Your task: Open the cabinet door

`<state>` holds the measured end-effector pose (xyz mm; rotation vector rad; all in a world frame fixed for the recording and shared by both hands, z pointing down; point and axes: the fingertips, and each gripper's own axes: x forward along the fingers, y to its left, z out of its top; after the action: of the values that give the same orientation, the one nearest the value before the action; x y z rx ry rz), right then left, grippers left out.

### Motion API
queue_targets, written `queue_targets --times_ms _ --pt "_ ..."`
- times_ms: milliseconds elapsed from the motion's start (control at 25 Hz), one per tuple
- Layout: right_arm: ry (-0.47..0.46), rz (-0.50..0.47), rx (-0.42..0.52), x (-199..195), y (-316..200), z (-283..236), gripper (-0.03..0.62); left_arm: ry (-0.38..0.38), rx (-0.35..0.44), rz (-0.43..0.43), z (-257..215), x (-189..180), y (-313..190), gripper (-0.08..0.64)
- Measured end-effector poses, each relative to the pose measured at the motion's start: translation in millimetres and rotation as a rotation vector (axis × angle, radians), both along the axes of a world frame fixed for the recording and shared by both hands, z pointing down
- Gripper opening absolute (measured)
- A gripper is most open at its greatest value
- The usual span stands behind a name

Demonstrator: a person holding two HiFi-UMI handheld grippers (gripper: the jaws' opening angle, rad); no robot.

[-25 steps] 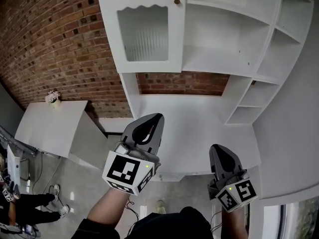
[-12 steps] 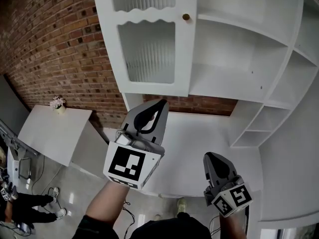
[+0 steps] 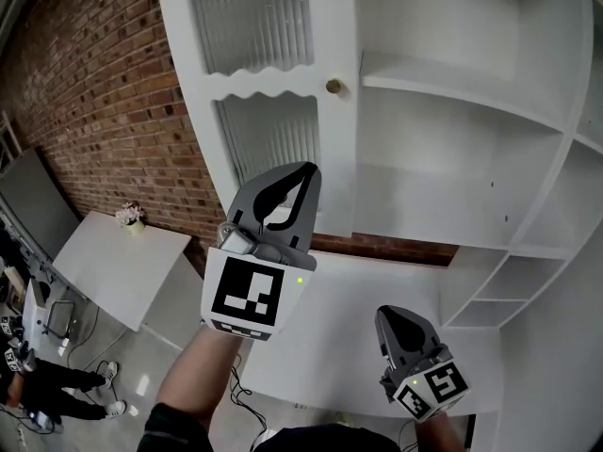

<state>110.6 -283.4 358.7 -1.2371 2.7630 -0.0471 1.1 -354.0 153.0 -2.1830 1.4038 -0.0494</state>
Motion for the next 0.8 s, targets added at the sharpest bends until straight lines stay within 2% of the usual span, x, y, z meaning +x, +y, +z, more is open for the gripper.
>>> queue_targets --times_ms 400,520,640,800 --pt "-0.021 -0.088 0.006 7 -35 1 0.005 -0.174 0.124 -0.157 -51 11 -41 0.014" --pt "-0.021 -0.11 0.001 8 -44 4 0.005 -0.231 0.139 -0.174 -57 19 -50 0.079" --pt "-0.022 -0.128 -0.002 10 -51 3 0.005 -0.297 0.141 -0.211 -64 24 -61 0.098" --pt "-0.028 -0.144 -0.017 14 -57 8 0.005 -0.335 0.156 -0.243 -72 30 -69 0.114"
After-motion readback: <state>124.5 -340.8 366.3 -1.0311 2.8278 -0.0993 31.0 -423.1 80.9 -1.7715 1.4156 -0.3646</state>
